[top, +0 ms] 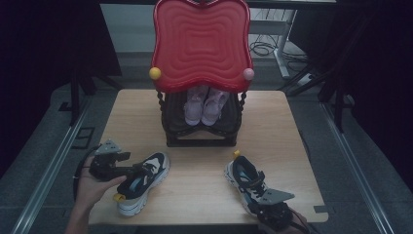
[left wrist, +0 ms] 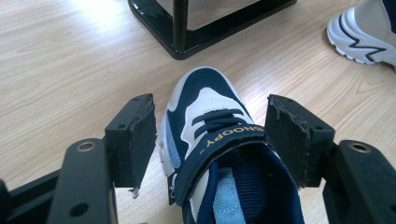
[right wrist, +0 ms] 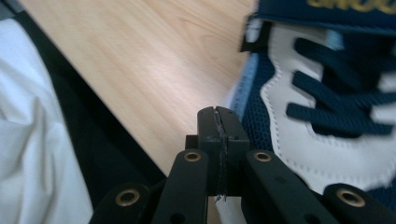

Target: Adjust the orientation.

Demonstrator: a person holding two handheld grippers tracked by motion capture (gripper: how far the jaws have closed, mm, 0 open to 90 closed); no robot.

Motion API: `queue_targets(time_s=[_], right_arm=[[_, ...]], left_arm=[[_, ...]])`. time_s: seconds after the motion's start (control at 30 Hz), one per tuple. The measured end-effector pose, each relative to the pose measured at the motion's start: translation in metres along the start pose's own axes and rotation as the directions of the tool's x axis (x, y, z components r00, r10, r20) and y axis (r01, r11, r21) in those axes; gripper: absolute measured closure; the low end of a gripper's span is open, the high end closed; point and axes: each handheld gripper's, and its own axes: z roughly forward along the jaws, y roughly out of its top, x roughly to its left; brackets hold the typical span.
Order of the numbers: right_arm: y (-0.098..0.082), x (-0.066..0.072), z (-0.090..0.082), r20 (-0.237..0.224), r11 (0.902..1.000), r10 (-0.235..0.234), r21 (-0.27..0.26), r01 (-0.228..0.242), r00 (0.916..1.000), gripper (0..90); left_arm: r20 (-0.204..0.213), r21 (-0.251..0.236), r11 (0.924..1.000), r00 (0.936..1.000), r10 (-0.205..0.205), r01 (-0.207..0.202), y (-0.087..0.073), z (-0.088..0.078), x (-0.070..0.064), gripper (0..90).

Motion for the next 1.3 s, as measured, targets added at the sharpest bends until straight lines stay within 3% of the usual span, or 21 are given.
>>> queue_targets(time_s=[0.17,0.4,0.6,0.83,1.1,1.23,1.3], right_arm=[[-0.007,-0.022,-0.009,0.05,0.999,0.045,-0.003,-0.045,0.9977,89.3],[-0.01,-0.055,-0.011,0.077,0.9944,0.106,-0.005,-0.105,0.9914,89.4],[-0.009,-0.082,-0.009,0.091,0.9882,0.153,-0.008,-0.153,0.984,89.4],[-0.001,-0.112,-0.004,0.136,0.9813,0.191,-0.005,-0.192,0.9721,89.4],[0.015,-0.134,0.01,0.159,0.9803,0.196,-0.006,-0.198,0.9676,89.4],[0.018,-0.136,0.011,0.166,0.9832,0.181,-0.009,-0.182,0.9693,89.4],[0.018,-0.132,0.007,0.142,0.9806,0.196,-0.035,-0.193,0.9703,89.5]], left_arm=[[0.0,-0.006,1.0,1.0,-0.003,0.003,0.0,-0.002,0.002,34.3],[0.002,-0.007,1.0,1.0,-0.005,0.005,0.0,-0.001,0.003,34.3],[0.023,-0.012,0.9999,0.9997,-0.007,0.007,0.0,0.0,0.002,34.3],[0.017,-0.015,0.9999,0.9998,-0.004,0.004,0.001,-0.002,0.003,34.3],[0.015,-0.014,0.9999,0.9999,-0.004,0.004,0.0,-0.002,0.002,34.3],[0.015,-0.012,0.9999,0.9999,-0.003,0.003,0.0,-0.001,0.002,34.2],[0.016,-0.013,0.9999,0.9999,-0.004,0.004,0.0,-0.001,0.002,34.3]])
